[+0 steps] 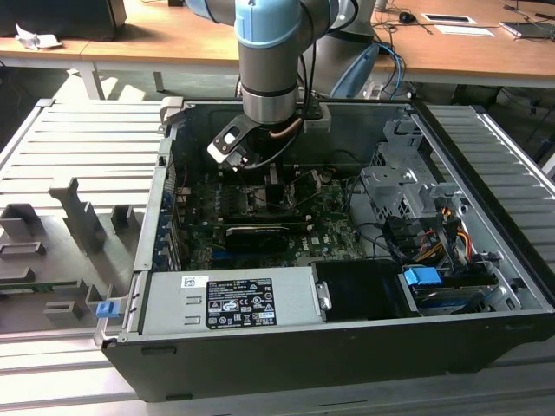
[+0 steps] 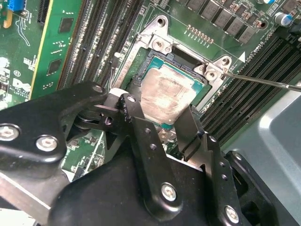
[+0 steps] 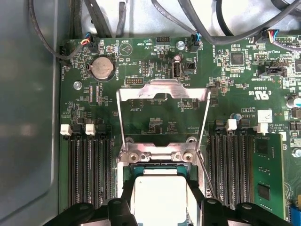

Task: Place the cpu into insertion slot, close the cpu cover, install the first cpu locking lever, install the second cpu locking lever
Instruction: 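Place the cpu into insertion slot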

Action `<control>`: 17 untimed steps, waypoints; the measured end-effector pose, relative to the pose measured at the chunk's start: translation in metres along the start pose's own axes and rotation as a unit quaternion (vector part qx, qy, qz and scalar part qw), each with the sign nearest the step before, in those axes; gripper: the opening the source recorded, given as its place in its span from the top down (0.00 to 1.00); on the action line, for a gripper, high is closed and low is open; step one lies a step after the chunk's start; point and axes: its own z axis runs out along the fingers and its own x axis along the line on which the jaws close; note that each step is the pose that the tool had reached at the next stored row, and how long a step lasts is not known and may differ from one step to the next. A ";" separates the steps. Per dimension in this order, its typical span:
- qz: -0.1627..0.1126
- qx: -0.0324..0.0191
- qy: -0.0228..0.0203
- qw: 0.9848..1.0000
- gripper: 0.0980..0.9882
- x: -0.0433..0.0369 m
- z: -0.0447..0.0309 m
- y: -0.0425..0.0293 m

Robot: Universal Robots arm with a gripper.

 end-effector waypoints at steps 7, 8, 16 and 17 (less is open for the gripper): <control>-0.001 0.000 -0.001 1.000 0.44 0.0000 -0.0018 0.0001; -0.001 0.000 -0.001 1.000 0.44 0.0000 -0.0037 0.0003; -0.001 0.000 -0.001 1.000 0.52 0.0001 -0.0096 0.0007; -0.001 0.000 -0.001 1.000 0.67 0.0001 -0.0101 0.0008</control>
